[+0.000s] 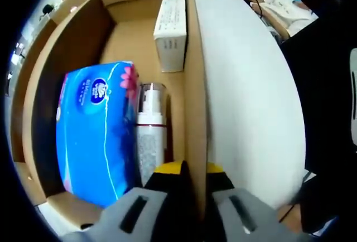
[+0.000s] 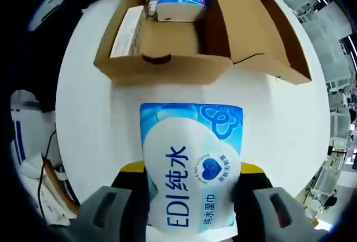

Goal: Operate the shoe box by opening the lid, removing the specified soft item, and placing it in the target area until the item is outside and the box remains undamaged.

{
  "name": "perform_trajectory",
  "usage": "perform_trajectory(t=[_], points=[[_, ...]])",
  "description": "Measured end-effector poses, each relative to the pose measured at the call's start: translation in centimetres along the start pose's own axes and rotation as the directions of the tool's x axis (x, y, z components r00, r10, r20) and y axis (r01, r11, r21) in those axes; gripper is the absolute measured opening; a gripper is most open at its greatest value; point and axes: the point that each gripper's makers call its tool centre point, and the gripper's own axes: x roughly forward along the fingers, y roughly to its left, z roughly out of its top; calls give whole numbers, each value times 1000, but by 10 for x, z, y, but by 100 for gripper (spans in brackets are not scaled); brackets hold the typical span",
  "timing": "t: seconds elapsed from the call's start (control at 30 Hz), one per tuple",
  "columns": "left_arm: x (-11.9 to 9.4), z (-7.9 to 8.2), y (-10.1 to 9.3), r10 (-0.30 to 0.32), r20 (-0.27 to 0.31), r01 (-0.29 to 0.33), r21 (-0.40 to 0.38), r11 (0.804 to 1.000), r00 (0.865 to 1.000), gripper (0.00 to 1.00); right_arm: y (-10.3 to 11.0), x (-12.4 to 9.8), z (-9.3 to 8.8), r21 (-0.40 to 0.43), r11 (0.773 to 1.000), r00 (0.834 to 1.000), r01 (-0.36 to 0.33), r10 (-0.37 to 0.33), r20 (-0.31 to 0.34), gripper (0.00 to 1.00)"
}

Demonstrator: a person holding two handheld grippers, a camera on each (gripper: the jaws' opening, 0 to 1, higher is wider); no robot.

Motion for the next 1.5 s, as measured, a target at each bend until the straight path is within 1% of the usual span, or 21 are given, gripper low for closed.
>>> perform_trajectory(t=[0.3,0.7,0.9,1.1,1.27,1.5], points=[[1,1,0,0,0,0,0,1000,1000,6,6,10,-1,-12,1000,1000,-21,21,-2,60],[1,1,-1,0,0,0,0,1000,1000,6,4,20,0,-18,999,999,-29,30,14,60],[0,0,0,-2,1,2,-1,1000,1000,6,4,22,2,-16,999,999,-40,41,20,60],[0,0,1,-1,1,1,0,1000,1000,6,2,25,1,-21,999,999,-41,41,18,60],[0,0,1,-1,0,1,-1,1000,1000,6,5,32,-3,-30,998,999,-51,51,4,60],[1,0,0,-2,0,2,-3,1000,1000,6,6,36,-2,-25,998,998,-55,56,8,60]])
